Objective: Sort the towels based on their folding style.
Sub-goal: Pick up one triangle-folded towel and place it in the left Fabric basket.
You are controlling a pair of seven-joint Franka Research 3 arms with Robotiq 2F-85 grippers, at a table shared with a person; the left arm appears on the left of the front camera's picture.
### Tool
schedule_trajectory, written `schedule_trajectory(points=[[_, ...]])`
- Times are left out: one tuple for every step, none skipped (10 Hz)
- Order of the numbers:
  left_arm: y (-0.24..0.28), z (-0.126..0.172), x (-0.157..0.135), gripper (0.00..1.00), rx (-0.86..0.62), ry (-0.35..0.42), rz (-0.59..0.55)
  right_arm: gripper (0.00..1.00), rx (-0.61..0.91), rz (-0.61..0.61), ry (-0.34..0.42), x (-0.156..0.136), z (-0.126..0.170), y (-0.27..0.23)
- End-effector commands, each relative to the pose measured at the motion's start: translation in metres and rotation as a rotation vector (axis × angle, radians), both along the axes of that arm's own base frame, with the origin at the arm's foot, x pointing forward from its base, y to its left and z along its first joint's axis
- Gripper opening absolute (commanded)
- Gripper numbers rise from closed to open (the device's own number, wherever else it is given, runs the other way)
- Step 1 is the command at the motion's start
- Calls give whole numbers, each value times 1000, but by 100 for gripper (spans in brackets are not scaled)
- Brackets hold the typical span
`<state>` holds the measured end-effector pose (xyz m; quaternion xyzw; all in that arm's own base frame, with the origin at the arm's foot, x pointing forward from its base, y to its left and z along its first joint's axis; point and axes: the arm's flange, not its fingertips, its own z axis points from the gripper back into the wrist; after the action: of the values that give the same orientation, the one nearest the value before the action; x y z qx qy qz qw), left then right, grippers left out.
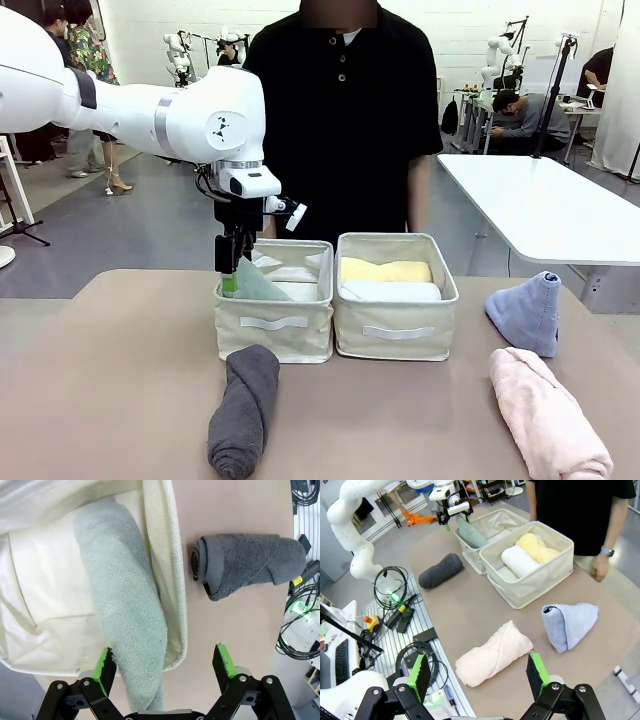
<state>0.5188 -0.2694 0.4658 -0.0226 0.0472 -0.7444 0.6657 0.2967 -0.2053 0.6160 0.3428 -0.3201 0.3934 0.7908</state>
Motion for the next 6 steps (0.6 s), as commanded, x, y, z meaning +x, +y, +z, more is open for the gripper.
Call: schedule_trajectory(points=[[13,21,-10,100,-93,-2,-20,100,29,8,-22,1,1,0],[21,49,-18,100,-143,-15,-28,100,29,8,-22,1,1,0],[35,80,-30,100,-181,-76,-51,100,29,8,-22,1,1,0],[50,98,-40,100,-211,-91,-62,100,29,8,-22,1,1,0],[63,109,-49,100,-238,-99,-46,100,29,8,-22,1,1,0],[72,119,-58,100,-257,-137,-9,100,29,8,-22,1,1,0]])
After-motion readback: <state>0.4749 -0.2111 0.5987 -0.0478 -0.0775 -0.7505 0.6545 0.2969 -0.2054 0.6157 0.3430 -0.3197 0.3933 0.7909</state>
